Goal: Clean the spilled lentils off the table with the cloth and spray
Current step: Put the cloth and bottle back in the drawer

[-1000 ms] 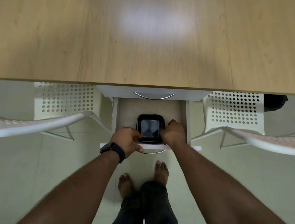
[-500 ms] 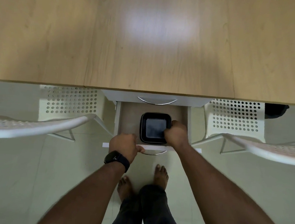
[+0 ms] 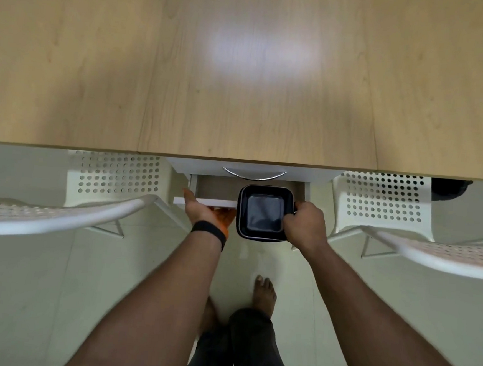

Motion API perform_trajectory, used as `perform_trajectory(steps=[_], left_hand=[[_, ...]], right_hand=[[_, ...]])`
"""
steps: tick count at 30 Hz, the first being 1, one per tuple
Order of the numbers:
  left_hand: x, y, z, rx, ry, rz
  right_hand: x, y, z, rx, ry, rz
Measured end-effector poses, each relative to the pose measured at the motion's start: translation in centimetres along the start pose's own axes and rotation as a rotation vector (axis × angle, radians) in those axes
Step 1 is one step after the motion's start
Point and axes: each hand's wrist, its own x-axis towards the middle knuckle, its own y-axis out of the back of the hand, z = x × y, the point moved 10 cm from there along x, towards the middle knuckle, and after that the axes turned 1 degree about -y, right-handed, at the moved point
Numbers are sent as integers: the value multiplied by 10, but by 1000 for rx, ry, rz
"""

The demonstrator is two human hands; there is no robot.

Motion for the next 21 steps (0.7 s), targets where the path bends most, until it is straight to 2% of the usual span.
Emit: perform_trajectory(steps=[6,13,16,19,21], left_hand=[[10,-52,13,-158,9,-200],[9,-65,15,-55,33,-237],[1,-48,13,198,13,-240],[-11,-26,13,657,-12,-202],[-32,-16,11,883,4,-234]], right_hand=[[3,-1,5,17,-17,-21],[9,0,-2,26,-13,-33],[3,1,-6,22,-14,-38],[-6,3,-8,31,-32,-51],[-14,7,-14,44,-34,-62]])
